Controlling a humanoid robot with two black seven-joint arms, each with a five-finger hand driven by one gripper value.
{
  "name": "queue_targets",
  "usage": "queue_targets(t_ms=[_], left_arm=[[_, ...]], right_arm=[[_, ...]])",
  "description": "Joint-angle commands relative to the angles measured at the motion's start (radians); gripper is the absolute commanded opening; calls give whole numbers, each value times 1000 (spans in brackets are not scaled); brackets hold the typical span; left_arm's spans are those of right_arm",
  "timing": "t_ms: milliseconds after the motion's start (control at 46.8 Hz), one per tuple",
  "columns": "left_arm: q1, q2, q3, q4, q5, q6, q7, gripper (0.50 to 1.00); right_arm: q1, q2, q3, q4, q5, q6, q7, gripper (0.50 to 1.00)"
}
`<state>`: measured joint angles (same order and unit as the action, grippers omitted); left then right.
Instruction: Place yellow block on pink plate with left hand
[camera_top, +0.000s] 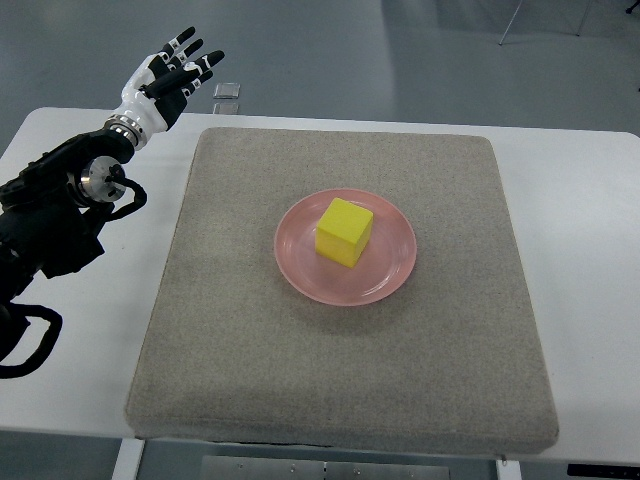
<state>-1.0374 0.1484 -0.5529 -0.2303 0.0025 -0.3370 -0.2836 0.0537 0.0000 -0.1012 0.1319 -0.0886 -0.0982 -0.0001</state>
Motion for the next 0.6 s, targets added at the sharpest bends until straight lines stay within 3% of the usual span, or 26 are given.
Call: queue_targets(t_ms=[0,577], left_arm=[[8,-9,-2,0,1,1,0,979],[39,-7,-5,2,1,6,0,992]], right_arm=[[0,0,0,0,0,0,0,924],[0,0,0,0,0,0,0,924]])
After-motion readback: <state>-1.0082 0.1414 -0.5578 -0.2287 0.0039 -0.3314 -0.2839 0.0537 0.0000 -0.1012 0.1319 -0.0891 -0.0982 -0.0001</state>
